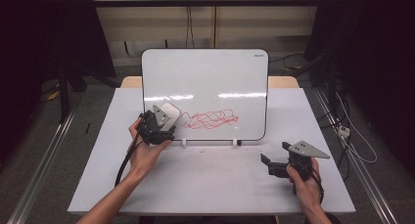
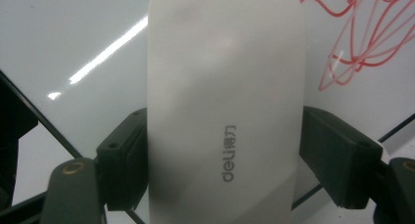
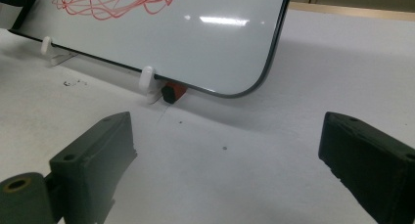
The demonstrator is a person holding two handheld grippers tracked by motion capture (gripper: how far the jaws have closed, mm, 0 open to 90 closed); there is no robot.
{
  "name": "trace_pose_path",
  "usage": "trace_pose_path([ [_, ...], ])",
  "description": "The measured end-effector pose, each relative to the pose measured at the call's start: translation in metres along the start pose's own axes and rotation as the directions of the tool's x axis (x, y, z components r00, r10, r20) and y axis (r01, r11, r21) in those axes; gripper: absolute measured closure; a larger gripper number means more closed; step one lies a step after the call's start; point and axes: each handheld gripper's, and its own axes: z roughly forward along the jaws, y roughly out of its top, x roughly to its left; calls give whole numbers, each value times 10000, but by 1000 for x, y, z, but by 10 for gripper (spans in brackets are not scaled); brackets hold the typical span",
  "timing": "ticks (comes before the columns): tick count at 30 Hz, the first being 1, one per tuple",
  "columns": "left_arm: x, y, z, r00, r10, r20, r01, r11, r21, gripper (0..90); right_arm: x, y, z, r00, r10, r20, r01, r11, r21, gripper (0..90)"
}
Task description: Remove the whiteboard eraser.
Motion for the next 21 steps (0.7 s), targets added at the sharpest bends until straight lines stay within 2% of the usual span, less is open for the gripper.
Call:
trace_pose_path([
  [3, 1, 0, 1, 10000, -43, 82, 44, 10000, -9, 293, 0, 0, 0, 10000, 10, -8, -10, 10000, 3, 65],
  [7, -1, 0, 2, 10000, 33, -73, -32, 10000, 39, 296, 0, 0, 0, 10000, 20, 5, -20, 10000, 3, 67],
  [9, -2, 1, 2, 9999, -86, -138, 87, 10000, 44, 295, 0, 0, 1, 10000, 16, 15, -16, 10000, 31, 68],
  [14, -4, 1, 2, 9993, 54, -374, -51, 9999, 103, 304, 1, 0, 1, 10000, 25, -1, -25, 10000, 40, 69],
  [21, -3, 1, 2, 9995, 128, -285, -126, 9999, 66, 309, 1, 0, 1, 10000, 13, 4, -13, 10000, 29, 69],
])
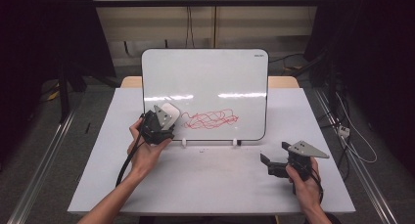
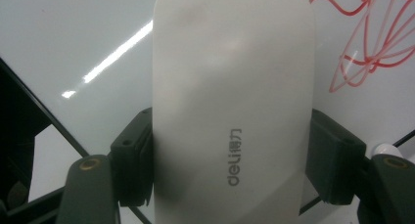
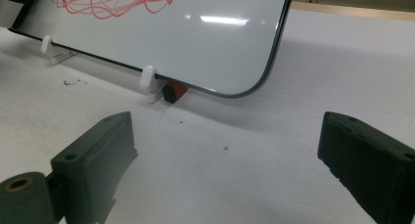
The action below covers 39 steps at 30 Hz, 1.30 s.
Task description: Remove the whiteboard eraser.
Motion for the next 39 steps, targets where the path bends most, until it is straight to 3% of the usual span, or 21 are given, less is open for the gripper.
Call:
trace_pose_path([
  [14, 6, -1, -1, 9991, -143, 398, 149, 9998, -147, 310, -1, 0, -1, 10000, 10, 8, -10, 10000, -23, 70],
  [20, 14, -3, -2, 9943, -682, 815, 711, 9969, -337, 310, 0, 0, -1, 10000, 6, 10, -6, 10000, -21, 70],
  [29, 18, -5, -4, 9906, -824, 1087, 870, 9955, -383, 311, -1, 0, -1, 10000, 34, -10, -34, 10000, -25, 70],
  [34, 19, -4, -14, 9875, -944, 1265, 1049, 9913, -793, 310, -1, 1, 1, 10000, 82, 12, -82, 10000, -13, 71],
  [39, 22, -2, -28, 9798, -1325, 1500, 1526, 9796, -1310, 310, 1, 1, 1, 10000, 87, -38, -87, 10000, 12, 71],
])
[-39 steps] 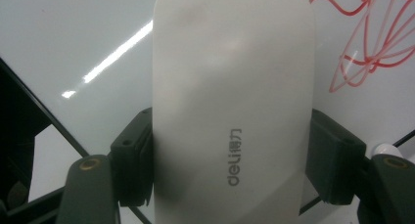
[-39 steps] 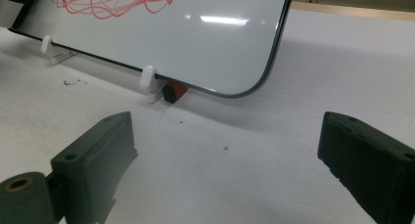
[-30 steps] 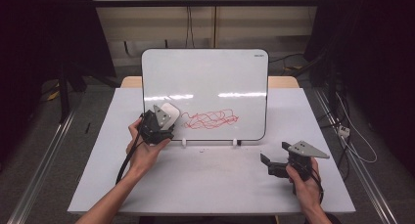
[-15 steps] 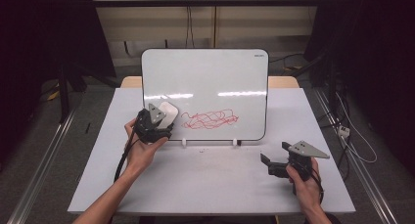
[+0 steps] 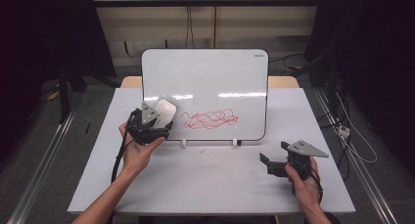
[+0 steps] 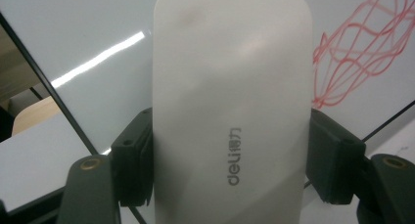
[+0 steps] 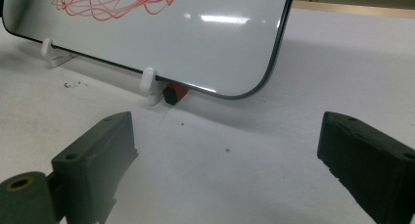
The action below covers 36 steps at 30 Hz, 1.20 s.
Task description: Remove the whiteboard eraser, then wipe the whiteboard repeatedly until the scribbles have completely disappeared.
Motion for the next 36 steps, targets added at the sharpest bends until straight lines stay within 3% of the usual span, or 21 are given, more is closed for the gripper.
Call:
trace_pose_path([
  [6, -2, 2, -5, 9993, -210, 319, 218, 9995, -247, 310, -1, 0, 1, 10000, 61, 28, -61, 10000, 5, 72],
  [16, -13, 5, -7, 9991, -204, 380, 215, 9994, -283, 310, 0, 0, -3, 10000, -40, -87, 40, 10000, -66, 82],
  [18, -15, 5, -6, 9992, -119, 392, 128, 9996, -233, 310, 2, -1, -7, 9993, 206, -314, -211, 9997, -138, 77],
  [20, -16, 6, -6, 9992, -55, 398, 63, 9998, -200, 310, 3, -1, -9, 9989, 137, -455, -145, 9998, -161, 60],
  [27, -19, 6, 3, 9987, -9, 514, 15, 9999, -113, 310, 1, 0, -7, 9995, 202, -254, -206, 9997, -150, 72],
  [29, -21, 8, 5, 9985, 162, 515, -159, 9999, -65, 310, 1, 0, -6, 9998, 131, -144, -133, 9998, -177, 70],
  [36, -29, 19, 19, 9984, 388, 421, -390, 9992, 44, 310, 1, -1, -5, 9997, -36, -253, 34, 9999, -104, 68],
])
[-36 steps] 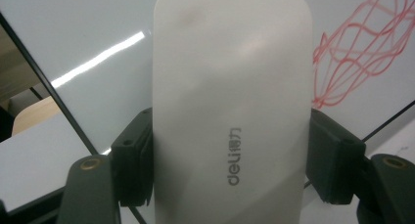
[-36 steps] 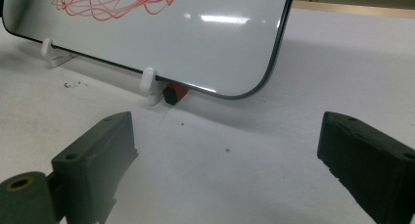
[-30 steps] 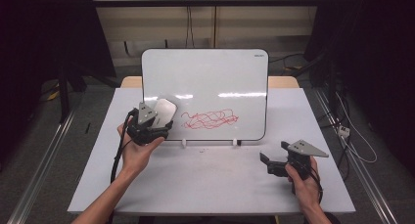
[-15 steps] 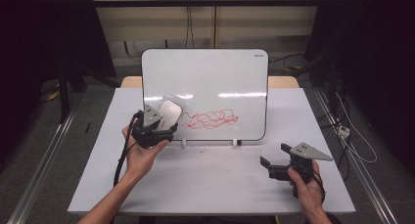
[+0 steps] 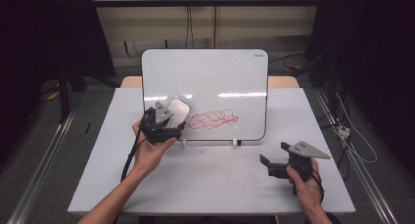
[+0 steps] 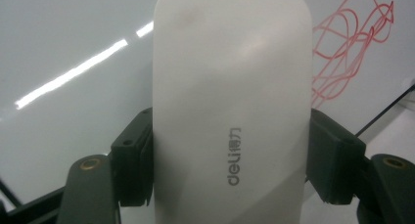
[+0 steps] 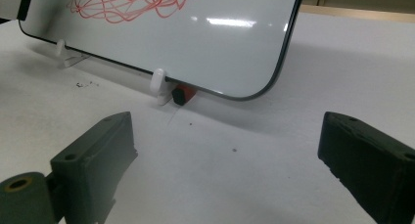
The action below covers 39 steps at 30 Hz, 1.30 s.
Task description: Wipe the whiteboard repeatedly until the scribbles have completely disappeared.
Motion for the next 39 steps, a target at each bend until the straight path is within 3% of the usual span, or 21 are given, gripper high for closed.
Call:
trace_pose_path([
  [3, -2, 7, 5, 9993, 352, -119, -352, 9994, 54, 310, -2, 0, -1, 9997, 197, -128, -198, 9998, -91, 69],
  [12, 1, 9, 19, 9977, 512, -446, -505, 9986, 167, 310, -1, -1, -1, 9999, 104, -16, -105, 9999, -17, 70],
  [14, 2, 9, 22, 9950, 762, -644, -743, 9968, 310, 310, -1, -1, -1, 9999, 128, -5, -128, 9999, -4, 70],
  [17, 2, 8, 23, 9944, 793, -698, -771, 9965, 337, 310, -1, -1, -1, 10000, 99, 6, -99, 9999, 20, 70],
  [21, -1, 8, 25, 9910, 1074, -802, -1040, 9936, 451, 310, -1, -1, 0, 9999, 105, -17, -105, 9999, 33, 71],
  [23, -4, 7, 28, 9865, 1257, -1048, -1208, 9913, 519, 310, 0, -1, 1, 10000, 77, -51, -77, 10000, 35, 71],
  [30, -9, 6, 30, 9791, 1524, -1347, -1449, 9874, 637, 308, -1, -1, 0, 9999, 99, -31, -99, 9999, 28, 71],
  [39, -10, 7, 30, 9808, 1515, -1232, -1434, 9870, 720, 304, 0, -1, 1, 10000, 49, -18, -49, 10000, 25, 72],
])
